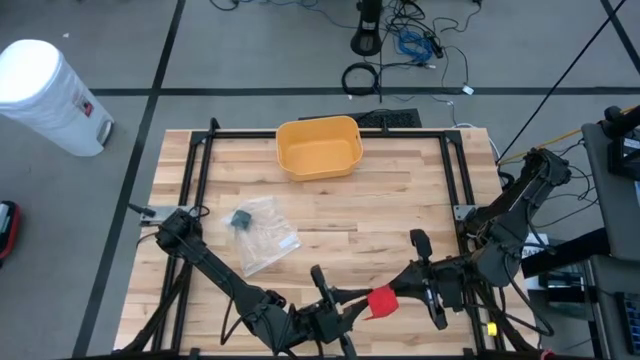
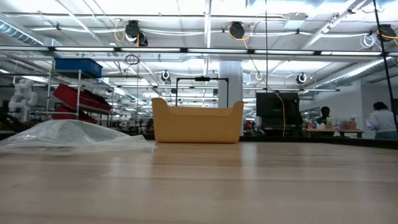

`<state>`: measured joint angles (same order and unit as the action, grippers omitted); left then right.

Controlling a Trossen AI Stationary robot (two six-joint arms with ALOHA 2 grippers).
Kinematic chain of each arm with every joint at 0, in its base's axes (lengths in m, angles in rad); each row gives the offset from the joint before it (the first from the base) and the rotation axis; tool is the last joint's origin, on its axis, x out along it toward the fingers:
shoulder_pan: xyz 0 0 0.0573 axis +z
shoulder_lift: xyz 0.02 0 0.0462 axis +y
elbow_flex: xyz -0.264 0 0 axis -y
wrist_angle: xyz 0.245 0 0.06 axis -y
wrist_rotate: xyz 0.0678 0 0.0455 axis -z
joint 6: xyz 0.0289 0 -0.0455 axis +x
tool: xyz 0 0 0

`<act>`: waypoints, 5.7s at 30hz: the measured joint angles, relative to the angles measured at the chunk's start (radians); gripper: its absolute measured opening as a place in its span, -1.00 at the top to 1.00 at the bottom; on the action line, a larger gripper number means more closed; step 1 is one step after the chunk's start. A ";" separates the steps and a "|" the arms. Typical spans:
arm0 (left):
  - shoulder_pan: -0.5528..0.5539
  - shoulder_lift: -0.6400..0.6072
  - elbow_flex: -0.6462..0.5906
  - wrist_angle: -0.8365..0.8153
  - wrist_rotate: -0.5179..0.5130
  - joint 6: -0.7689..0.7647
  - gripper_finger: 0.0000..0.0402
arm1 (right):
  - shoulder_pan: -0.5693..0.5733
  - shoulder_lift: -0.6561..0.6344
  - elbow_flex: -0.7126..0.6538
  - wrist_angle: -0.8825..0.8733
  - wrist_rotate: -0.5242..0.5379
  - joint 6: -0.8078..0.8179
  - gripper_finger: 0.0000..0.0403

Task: Roll bandage
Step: Roll the red bandage

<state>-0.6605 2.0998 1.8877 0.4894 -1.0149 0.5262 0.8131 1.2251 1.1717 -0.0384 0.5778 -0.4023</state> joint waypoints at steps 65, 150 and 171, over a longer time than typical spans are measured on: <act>-0.191 -0.087 -0.010 -0.112 -0.458 0.422 0.90 | -0.205 0.305 0.000 0.260 -0.427 0.246 0.14; -0.166 -0.087 -0.010 -0.194 -0.472 0.423 0.90 | -0.164 0.302 0.011 0.365 -0.528 0.357 1.00; -0.171 -0.114 -0.002 -0.147 -0.463 0.422 0.90 | -0.087 0.307 0.075 0.311 -0.464 0.312 1.00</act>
<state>-0.8314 1.9862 1.8859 0.3420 -1.4783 0.9482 0.7258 1.5318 1.2465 0.2723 0.1137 -0.0899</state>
